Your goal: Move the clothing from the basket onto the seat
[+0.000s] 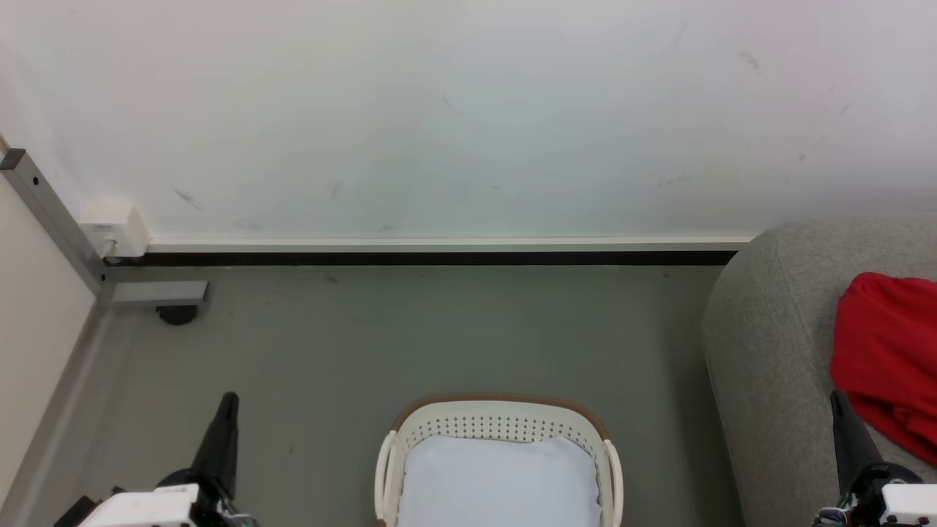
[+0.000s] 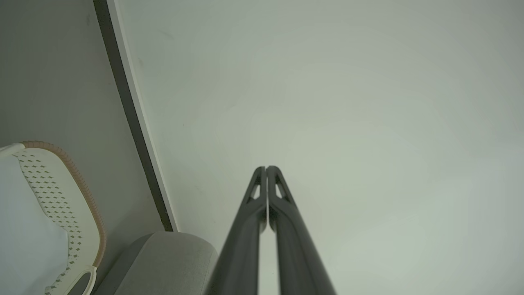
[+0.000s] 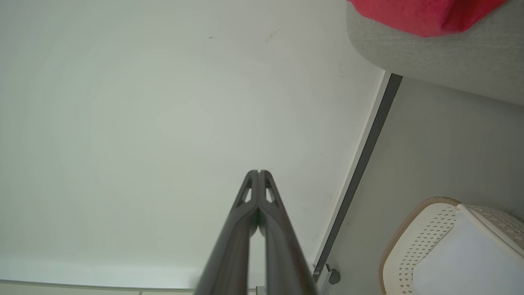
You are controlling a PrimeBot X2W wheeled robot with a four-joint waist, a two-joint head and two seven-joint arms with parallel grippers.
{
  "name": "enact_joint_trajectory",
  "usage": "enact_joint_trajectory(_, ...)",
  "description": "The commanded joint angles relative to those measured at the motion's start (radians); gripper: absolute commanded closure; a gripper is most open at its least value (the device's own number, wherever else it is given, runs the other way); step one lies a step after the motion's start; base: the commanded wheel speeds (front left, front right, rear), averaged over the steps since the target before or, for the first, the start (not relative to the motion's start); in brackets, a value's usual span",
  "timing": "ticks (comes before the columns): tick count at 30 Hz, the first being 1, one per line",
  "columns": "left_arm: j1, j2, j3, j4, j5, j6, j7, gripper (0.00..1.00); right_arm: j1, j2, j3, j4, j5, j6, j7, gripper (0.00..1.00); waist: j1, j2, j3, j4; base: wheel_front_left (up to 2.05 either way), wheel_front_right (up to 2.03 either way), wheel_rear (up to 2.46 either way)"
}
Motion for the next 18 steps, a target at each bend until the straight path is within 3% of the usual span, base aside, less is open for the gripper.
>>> enact_joint_trajectory(1, -0.009, 0.002, 0.005, -0.001, 0.006, -0.003, 0.002, 1.00, -0.012, -0.007, -0.003, -0.003, 0.002, -0.002, 0.003, 1.00, 0.0000, -0.0001, 0.000, 0.000, 0.00, 0.00, 0.00)
enact_joint_trajectory(18, -0.009, 0.000, 0.007, -0.001, 0.010, -0.004, 0.005, 1.00, -0.012, -0.007, -0.003, -0.003, 0.002, -0.002, 0.003, 1.00, 0.0000, -0.0001, 0.000, 0.000, 0.00, 0.00, 0.00)
